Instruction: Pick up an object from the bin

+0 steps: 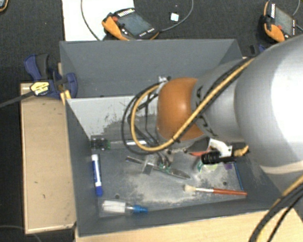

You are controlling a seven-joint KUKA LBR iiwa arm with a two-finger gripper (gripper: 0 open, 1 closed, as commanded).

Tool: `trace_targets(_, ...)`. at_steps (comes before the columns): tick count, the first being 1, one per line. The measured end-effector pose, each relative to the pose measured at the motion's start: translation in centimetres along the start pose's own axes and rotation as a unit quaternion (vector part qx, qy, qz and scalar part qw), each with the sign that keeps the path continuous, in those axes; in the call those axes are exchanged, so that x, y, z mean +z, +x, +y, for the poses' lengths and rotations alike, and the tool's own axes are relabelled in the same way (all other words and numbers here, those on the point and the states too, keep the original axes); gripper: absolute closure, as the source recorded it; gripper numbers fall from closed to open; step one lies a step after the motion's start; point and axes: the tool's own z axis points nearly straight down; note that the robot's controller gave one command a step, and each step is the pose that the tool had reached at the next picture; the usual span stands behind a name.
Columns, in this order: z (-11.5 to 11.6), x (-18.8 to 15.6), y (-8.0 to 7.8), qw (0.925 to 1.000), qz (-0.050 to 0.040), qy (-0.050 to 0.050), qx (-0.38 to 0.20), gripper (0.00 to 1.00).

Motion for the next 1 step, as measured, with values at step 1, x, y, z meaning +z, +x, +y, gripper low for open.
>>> trace_targets(1,-0.08,-2.63,0.09,1.0000,0.0027,0.002,0.000,1.00)
